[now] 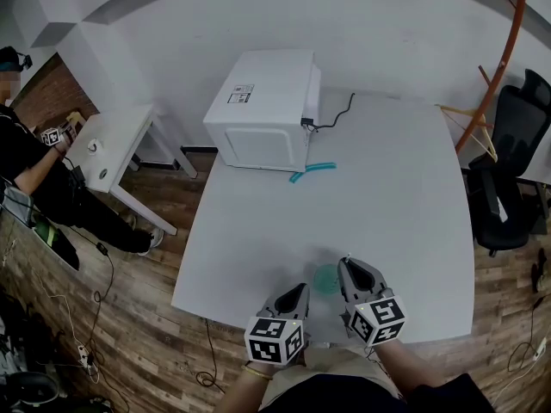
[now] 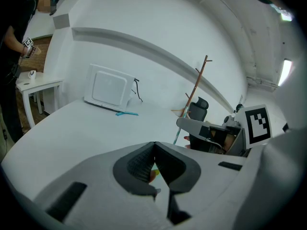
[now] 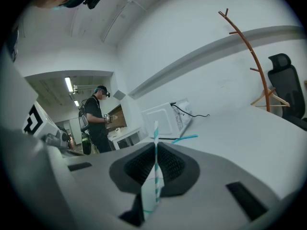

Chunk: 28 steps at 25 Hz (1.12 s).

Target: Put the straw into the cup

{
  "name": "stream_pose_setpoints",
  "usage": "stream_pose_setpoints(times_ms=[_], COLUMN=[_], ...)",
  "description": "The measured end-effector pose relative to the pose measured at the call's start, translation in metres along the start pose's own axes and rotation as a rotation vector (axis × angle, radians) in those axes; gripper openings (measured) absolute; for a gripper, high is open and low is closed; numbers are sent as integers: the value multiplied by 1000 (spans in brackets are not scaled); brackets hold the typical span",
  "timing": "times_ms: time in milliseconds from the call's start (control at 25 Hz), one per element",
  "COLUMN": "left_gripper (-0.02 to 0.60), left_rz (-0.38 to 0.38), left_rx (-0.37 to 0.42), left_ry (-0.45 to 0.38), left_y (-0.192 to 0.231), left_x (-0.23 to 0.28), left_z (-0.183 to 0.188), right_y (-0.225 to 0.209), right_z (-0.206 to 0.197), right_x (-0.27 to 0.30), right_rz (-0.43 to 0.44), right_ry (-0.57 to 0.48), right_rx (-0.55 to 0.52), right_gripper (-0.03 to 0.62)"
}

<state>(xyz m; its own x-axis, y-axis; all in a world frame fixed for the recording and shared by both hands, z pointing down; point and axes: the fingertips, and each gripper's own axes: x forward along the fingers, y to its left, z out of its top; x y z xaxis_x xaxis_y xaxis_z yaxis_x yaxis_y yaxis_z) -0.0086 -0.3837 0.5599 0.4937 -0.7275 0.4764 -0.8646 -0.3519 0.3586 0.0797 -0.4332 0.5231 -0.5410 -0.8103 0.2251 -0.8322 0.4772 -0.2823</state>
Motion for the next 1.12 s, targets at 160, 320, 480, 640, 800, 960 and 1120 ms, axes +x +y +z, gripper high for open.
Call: stream_pose_setpoints(times_ms=[160,320,480,640,800,960,1120], left_gripper=[18,18,18,18,18,18,18], left_rz=[-1,-3,3,13,11,7,3], left_rx=[-3,-6,-10,-21,-22,-20,-18], left_ry=[6,5,0,-1,0,0,0], left_y=[-1,-2,-1,2,0,-3,-6], left_x=[1,1,-1,-2,-2,-2,-2], left_z=[-3,-4,-3,-3,-4,-5,-7], right_y=[-2,-5,-4,-7,-11,-13,-8], right_z=[-11,-20,-26,-31,-35,-35,-42], right_x=[2,2,3,4,3,3,4], right_rz=[-6,-19,-22,-34,-43,-51,-21], right_ry=[24,40,52,67,75,81,120], right_rx=[10,21,22,19,19,11,5], right_gripper=[35,35,35,37,37,37,38])
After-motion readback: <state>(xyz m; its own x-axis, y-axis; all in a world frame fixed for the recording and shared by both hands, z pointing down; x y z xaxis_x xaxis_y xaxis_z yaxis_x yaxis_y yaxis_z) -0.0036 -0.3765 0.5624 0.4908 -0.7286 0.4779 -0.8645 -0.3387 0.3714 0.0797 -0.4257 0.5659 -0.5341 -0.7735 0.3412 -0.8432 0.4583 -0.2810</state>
